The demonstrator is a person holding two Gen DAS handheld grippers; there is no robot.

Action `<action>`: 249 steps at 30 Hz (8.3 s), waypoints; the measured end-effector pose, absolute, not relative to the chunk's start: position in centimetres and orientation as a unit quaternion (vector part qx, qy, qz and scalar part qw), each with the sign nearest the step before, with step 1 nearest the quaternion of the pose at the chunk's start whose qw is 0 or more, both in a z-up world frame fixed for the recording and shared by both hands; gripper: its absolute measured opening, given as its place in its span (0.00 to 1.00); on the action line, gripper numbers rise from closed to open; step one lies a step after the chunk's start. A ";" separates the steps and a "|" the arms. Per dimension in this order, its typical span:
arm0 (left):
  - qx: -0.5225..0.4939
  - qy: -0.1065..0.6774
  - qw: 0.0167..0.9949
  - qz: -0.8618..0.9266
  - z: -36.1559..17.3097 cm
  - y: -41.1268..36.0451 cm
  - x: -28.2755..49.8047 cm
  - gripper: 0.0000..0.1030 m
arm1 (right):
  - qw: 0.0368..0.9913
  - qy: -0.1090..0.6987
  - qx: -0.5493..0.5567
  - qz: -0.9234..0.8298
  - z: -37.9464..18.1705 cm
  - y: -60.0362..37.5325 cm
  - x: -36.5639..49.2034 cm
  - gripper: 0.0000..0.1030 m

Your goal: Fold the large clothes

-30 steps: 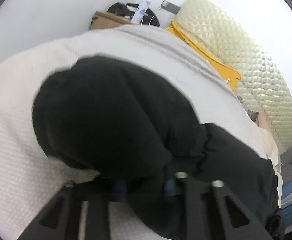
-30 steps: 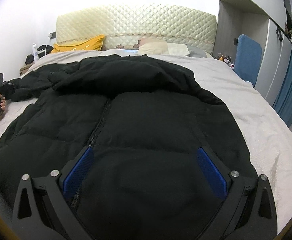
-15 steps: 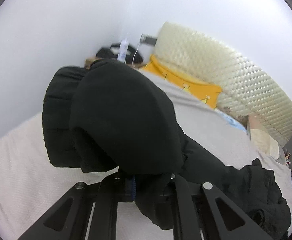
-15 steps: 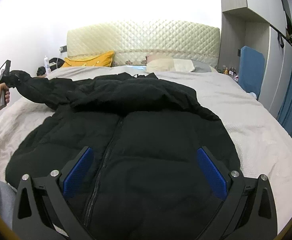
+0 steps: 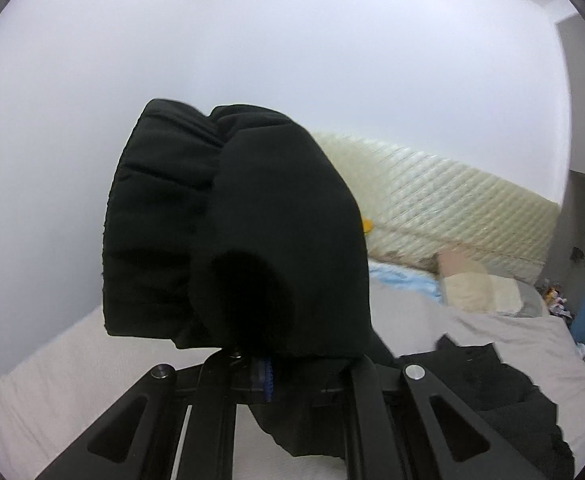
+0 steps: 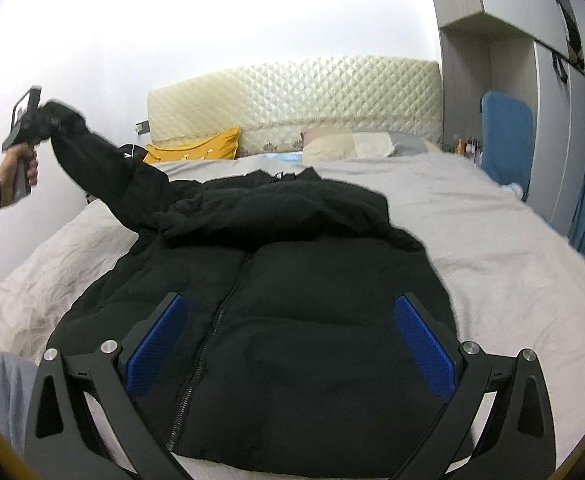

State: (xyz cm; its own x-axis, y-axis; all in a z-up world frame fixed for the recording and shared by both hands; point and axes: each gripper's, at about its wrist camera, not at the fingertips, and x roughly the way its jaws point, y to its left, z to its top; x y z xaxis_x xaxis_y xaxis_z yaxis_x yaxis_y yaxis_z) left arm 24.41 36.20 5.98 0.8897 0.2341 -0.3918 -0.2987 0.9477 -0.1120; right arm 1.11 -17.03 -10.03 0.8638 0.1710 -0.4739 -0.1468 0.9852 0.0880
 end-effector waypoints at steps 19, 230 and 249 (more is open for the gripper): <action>0.084 0.206 0.972 -0.076 9.5 2.0 25.9 0.09 | 0.972 0.224 0.044 0.055 -8.1 -25.6 -2.2 1.00; -0.246 0.454 0.847 -0.128 -7.9 25.7 7.5 0.82 | 0.855 0.437 0.254 0.120 -19.4 -30.1 5.4 0.16; -0.367 0.624 0.661 -0.197 -28.0 30.6 11.0 0.89 | 0.832 0.487 0.257 0.066 -21.5 -30.5 6.3 0.18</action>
State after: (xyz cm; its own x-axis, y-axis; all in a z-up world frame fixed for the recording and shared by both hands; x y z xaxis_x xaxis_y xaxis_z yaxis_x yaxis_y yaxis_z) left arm 10.97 30.64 -27.97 0.1424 -0.7188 -0.6805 -0.1972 0.6531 -0.7311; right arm 6.27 -30.45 -21.51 0.5174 0.3603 -0.7762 0.1401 0.8591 0.4922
